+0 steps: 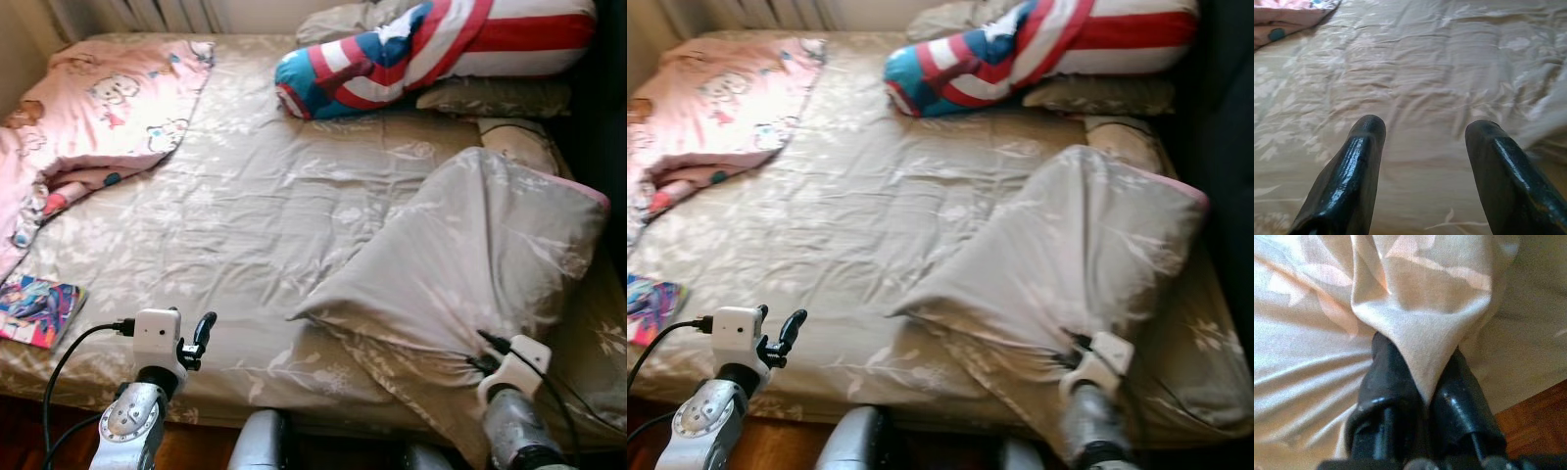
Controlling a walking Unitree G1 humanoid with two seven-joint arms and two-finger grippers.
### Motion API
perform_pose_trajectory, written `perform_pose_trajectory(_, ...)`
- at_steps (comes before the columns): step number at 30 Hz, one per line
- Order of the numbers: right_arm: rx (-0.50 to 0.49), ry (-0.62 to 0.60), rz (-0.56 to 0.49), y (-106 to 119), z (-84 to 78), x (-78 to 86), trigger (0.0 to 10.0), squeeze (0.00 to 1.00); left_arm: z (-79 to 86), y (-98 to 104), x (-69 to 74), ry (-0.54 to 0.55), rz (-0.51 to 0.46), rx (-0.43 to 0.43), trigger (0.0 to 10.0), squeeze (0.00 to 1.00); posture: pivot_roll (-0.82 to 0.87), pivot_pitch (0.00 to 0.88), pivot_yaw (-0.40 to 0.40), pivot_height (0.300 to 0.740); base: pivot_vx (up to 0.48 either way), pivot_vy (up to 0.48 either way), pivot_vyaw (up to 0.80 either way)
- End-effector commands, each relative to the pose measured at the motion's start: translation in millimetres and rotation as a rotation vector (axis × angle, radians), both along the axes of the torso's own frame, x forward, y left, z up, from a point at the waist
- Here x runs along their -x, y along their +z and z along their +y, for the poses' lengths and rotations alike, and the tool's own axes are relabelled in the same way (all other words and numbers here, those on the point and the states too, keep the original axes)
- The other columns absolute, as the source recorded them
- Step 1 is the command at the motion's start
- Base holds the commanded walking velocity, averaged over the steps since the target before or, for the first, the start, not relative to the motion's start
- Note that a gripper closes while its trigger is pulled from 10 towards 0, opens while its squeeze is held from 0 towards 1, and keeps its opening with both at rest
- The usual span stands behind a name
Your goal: Clean up the room
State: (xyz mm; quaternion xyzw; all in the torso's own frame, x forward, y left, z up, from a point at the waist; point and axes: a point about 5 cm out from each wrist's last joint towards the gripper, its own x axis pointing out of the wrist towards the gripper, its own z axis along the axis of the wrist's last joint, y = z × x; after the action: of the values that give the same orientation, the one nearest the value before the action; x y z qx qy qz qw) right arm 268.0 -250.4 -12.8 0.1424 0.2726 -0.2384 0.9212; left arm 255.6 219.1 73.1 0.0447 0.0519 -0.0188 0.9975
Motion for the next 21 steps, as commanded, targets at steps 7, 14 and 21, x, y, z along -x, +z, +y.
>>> perform_pose_trajectory(7,0.375,-0.383,-0.047,84,-153.0,29.0,0.0,0.00,6.3,-9,1.8,0.012,0.017,-0.019,10.0,0.00,0.02,0.135,0.042,0.657,0.000,0.000,0.00)
perform_pose_trajectory(14,0.543,-0.634,0.005,134,-221.9,78.8,0.0,0.00,9.3,-11,6.3,0.003,0.029,-0.029,10.0,0.00,0.02,0.145,0.056,0.657,0.000,0.000,0.00)
perform_pose_trajectory(21,0.513,-0.594,0.053,125,-217.2,76.7,10.0,0.00,6.0,-15,8.1,-0.010,0.041,-0.027,10.0,0.00,0.02,0.159,0.061,0.657,0.000,0.000,0.00)
